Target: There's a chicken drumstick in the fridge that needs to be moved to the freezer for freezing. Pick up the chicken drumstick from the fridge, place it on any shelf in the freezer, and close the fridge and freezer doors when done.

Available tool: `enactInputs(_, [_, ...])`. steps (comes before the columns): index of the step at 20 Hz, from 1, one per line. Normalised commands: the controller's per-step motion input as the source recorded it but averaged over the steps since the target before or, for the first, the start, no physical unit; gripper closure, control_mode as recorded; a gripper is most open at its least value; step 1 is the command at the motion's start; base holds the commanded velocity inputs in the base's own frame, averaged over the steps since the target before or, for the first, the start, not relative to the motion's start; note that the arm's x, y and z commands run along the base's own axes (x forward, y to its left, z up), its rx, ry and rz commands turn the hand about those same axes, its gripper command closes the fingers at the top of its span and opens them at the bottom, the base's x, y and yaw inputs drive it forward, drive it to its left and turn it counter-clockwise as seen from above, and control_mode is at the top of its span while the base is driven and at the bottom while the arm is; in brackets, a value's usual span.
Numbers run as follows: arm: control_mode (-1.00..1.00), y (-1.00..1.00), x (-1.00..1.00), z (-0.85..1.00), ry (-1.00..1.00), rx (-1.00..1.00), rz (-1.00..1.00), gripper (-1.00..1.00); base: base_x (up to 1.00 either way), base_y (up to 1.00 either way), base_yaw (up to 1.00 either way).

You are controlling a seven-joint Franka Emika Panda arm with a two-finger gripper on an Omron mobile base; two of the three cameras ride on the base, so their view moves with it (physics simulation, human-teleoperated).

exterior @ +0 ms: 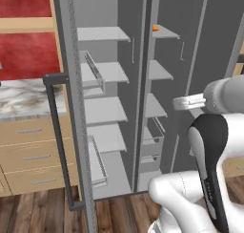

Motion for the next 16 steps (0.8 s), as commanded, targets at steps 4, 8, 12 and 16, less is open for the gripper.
enactInputs(4, [-1.0,0.5,-0.79,0.05,-0.23,0.0,0.02,-1.0,0.0,0.0,0.0])
enactInputs(8, [-1.0,0.97,-0.51,0.01,-0.37,0.0,0.01,-1.0,0.0,0.0,0.0])
enactInputs(12, [-1.0,0.92,-0.21,0.0,-0.4,0.0,0.0,-1.0,0.0,0.0,0.0])
enactInputs(16, [-1.0,0.8,0.0,-0.02,-0.28,0.04,-0.02,-1.0,0.0,0.0,0.0])
